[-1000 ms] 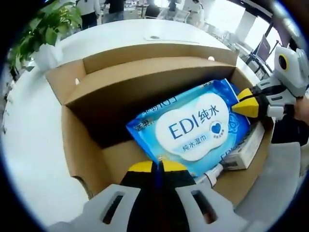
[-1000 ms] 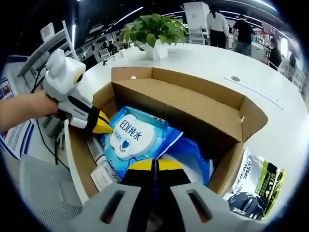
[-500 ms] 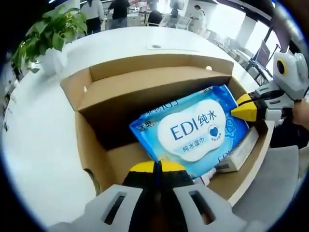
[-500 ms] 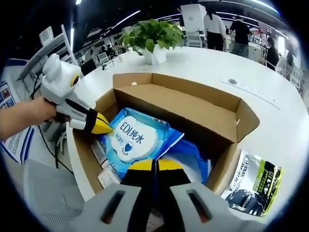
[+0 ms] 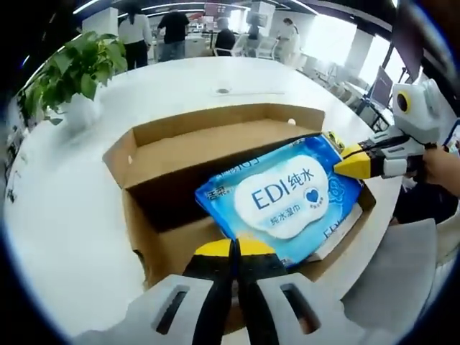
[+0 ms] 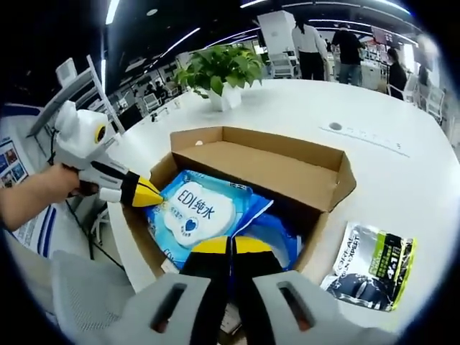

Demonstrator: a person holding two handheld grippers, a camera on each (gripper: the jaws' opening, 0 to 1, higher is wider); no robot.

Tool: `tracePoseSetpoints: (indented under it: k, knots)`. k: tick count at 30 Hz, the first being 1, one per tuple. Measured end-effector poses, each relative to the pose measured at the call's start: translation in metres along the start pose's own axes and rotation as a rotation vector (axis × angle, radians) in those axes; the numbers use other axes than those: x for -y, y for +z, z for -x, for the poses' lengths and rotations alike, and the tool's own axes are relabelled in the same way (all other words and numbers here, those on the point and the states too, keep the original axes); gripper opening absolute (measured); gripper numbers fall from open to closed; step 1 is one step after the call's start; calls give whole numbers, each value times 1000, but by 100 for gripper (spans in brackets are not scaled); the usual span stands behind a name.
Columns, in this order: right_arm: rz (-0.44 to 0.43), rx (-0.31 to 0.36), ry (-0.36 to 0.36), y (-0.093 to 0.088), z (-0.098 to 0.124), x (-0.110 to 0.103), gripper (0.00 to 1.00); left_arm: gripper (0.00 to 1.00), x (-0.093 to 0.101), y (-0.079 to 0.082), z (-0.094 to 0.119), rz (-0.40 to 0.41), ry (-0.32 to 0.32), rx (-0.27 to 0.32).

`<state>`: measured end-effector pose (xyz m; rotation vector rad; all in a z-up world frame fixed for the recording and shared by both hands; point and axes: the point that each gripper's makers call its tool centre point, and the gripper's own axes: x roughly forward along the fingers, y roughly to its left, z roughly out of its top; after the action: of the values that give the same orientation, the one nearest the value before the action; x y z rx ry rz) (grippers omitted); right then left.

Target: Operate the shoe box by opening the lid, removing the specified soft item, and placing it in the target area until the item is outside and the box remains undamaged.

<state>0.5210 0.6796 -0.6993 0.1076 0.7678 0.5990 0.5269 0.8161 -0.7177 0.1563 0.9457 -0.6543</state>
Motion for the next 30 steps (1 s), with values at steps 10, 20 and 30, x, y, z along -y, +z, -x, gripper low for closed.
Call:
tracePoseSetpoints:
  k: [10,20,30]
  knots:
    - [-45,39,-8,6,24,11,0,0,18,14,9,24,-29,49]
    - [-70,73,-35,9,54,28,0,0,47,38,15,-14,-67,87]
    - [-103,84,-80,7,80,52,0,0,80,54,8,-19,-114,102]
